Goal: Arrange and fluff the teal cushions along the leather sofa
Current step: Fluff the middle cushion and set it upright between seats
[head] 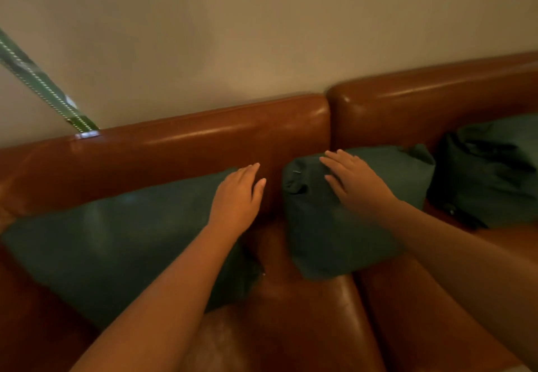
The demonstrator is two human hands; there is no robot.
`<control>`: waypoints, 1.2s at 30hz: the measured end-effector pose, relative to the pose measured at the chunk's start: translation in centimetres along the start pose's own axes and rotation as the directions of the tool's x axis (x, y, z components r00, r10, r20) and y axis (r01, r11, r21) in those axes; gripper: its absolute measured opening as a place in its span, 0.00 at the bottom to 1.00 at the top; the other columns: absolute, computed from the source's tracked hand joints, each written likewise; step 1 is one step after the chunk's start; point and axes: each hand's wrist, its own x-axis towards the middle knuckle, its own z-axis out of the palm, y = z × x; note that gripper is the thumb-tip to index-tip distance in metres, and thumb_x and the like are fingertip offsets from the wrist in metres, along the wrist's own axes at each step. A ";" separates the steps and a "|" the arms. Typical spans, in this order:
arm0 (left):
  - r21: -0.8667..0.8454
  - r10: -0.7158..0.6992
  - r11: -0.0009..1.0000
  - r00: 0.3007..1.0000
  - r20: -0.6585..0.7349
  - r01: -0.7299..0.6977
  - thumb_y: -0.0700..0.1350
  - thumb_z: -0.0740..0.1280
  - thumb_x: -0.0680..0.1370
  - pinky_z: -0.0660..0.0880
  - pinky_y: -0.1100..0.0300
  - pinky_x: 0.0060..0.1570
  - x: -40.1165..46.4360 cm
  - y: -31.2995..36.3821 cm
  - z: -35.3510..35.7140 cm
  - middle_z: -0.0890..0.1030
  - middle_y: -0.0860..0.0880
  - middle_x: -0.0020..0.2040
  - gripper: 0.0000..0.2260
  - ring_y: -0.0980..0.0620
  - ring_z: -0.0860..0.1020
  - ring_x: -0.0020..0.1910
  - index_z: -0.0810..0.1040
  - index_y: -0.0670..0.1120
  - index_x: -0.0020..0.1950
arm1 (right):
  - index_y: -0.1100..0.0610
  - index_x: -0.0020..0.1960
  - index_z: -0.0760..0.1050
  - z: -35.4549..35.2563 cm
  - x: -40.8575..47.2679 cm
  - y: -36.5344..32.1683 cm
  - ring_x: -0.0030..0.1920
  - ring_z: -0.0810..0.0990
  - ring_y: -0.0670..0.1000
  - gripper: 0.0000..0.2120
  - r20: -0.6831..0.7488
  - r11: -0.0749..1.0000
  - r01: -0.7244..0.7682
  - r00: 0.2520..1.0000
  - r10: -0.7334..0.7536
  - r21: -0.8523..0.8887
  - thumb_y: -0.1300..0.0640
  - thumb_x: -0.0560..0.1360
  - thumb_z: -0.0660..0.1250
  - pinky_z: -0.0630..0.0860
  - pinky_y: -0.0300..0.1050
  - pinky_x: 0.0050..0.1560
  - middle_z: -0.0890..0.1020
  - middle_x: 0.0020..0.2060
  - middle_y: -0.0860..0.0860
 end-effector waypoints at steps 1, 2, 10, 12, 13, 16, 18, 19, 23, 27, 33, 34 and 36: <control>-0.008 -0.019 1.000 1.000 -0.011 0.019 0.52 0.55 0.82 0.62 0.51 0.70 0.4 1.3 0.7 0.70 0.45 0.71 0.21 0.47 0.67 0.70 0.65 0.46 0.73 | 0.55 0.73 0.64 -0.4 0.0 1.0 0.75 0.60 0.56 0.21 0.017 1.000 0.028 0.999 -0.028 -0.003 0.53 0.81 0.56 0.56 0.54 0.73 0.65 0.73 0.53; -0.013 -0.038 0.999 0.999 -0.019 0.038 0.52 0.55 0.82 0.62 0.50 0.70 0.8 2.4 1.4 0.70 0.46 0.71 0.21 0.48 0.67 0.70 0.65 0.46 0.73 | 0.55 0.73 0.64 -0.7 0.2 1.9 0.75 0.59 0.56 0.21 0.033 0.999 0.052 0.998 -0.052 -0.005 0.52 0.81 0.56 0.56 0.54 0.73 0.65 0.73 0.53; -0.074 -0.113 0.991 0.994 0.010 0.114 0.49 0.57 0.82 0.63 0.55 0.68 2.5 5.8 4.7 0.70 0.47 0.70 0.20 0.48 0.66 0.69 0.66 0.45 0.73 | 0.55 0.71 0.67 -0.5 2.7 3.9 0.73 0.63 0.55 0.20 0.030 0.976 0.214 0.976 -0.215 0.044 0.53 0.81 0.57 0.58 0.53 0.72 0.68 0.71 0.52; -0.096 -0.109 0.989 0.994 0.017 0.110 0.47 0.59 0.81 0.65 0.54 0.67 3.3 5.5 5.4 0.72 0.47 0.69 0.18 0.47 0.68 0.68 0.69 0.44 0.71 | 0.54 0.72 0.66 0.1 3.7 3.7 0.74 0.61 0.54 0.20 0.047 0.969 0.243 0.969 -0.244 0.041 0.52 0.81 0.56 0.58 0.54 0.73 0.68 0.72 0.51; -0.113 -0.108 0.987 0.994 0.026 0.111 0.45 0.60 0.81 0.67 0.54 0.66 3.8 5.3 5.6 0.73 0.46 0.67 0.18 0.47 0.70 0.66 0.70 0.44 0.70 | 0.53 0.72 0.65 0.3 4.3 3.5 0.74 0.61 0.54 0.20 0.053 0.966 0.252 0.966 -0.255 0.047 0.51 0.81 0.56 0.59 0.55 0.73 0.67 0.72 0.51; -0.169 -0.161 0.971 0.985 0.061 0.169 0.44 0.61 0.80 0.69 0.57 0.60 5.1 5.1 6.1 0.75 0.46 0.63 0.16 0.47 0.73 0.62 0.74 0.44 0.67 | 0.53 0.73 0.64 1.0 5.7 3.2 0.74 0.60 0.53 0.21 0.081 0.962 0.265 0.959 -0.270 0.069 0.51 0.81 0.55 0.59 0.55 0.72 0.66 0.73 0.51; -0.170 -0.182 0.967 0.981 0.070 0.191 0.44 0.62 0.79 0.68 0.59 0.58 5.7 5.2 6.3 0.75 0.45 0.61 0.15 0.47 0.74 0.60 0.75 0.43 0.65 | 0.54 0.73 0.64 1.5 6.1 3.2 0.74 0.61 0.54 0.21 0.098 0.960 0.268 0.956 -0.276 0.085 0.52 0.81 0.55 0.60 0.56 0.72 0.67 0.73 0.52; -0.170 -0.188 0.965 0.979 0.072 0.198 0.43 0.63 0.79 0.68 0.59 0.57 6.1 5.2 6.4 0.76 0.45 0.60 0.14 0.47 0.74 0.59 0.76 0.43 0.64 | 0.55 0.72 0.65 1.7 6.3 3.2 0.73 0.63 0.55 0.20 0.105 0.958 0.267 0.955 -0.277 0.102 0.52 0.81 0.55 0.62 0.57 0.71 0.68 0.72 0.53; -0.173 -0.237 0.955 0.970 0.053 0.243 0.42 0.67 0.77 0.69 0.60 0.54 6.9 5.5 6.5 0.77 0.45 0.55 0.11 0.47 0.76 0.55 0.80 0.44 0.58 | 0.56 0.70 0.69 2.3 6.4 3.5 0.69 0.69 0.54 0.21 0.088 0.946 0.274 0.952 -0.292 0.173 0.51 0.80 0.54 0.65 0.56 0.68 0.72 0.69 0.54; -0.162 -0.276 0.947 0.961 0.032 0.277 0.41 0.69 0.75 0.69 0.63 0.49 7.3 5.6 6.8 0.77 0.48 0.50 0.07 0.51 0.76 0.47 0.81 0.44 0.53 | 0.54 0.72 0.66 2.4 6.8 4.3 0.71 0.66 0.51 0.20 0.123 0.926 0.296 0.936 -0.330 0.235 0.51 0.81 0.56 0.61 0.53 0.70 0.70 0.71 0.52; -0.174 -0.288 0.944 0.957 -0.026 0.279 0.38 0.68 0.75 0.74 0.54 0.47 7.1 6.4 7.1 0.77 0.48 0.45 0.05 0.48 0.77 0.44 0.79 0.47 0.43 | 0.53 0.74 0.63 1.4 6.5 5.5 0.73 0.63 0.50 0.22 0.187 0.893 0.296 0.909 -0.372 0.340 0.51 0.81 0.58 0.55 0.51 0.73 0.67 0.72 0.52; -0.176 -0.279 0.947 0.960 -0.029 0.270 0.37 0.68 0.75 0.75 0.53 0.47 7.1 6.4 7.1 0.76 0.48 0.44 0.06 0.48 0.77 0.44 0.78 0.48 0.42 | 0.54 0.74 0.63 1.2 6.5 5.7 0.73 0.63 0.50 0.22 0.191 0.887 0.300 0.904 -0.381 0.350 0.51 0.81 0.58 0.55 0.51 0.74 0.67 0.72 0.53; -0.215 -0.272 0.940 0.962 0.001 0.266 0.36 0.68 0.75 0.74 0.52 0.50 7.2 6.1 7.1 0.77 0.48 0.45 0.07 0.49 0.77 0.46 0.77 0.49 0.43 | 0.54 0.74 0.62 1.1 6.6 6.0 0.73 0.62 0.51 0.24 0.208 0.883 0.297 0.898 -0.388 0.364 0.51 0.80 0.59 0.55 0.52 0.74 0.66 0.73 0.53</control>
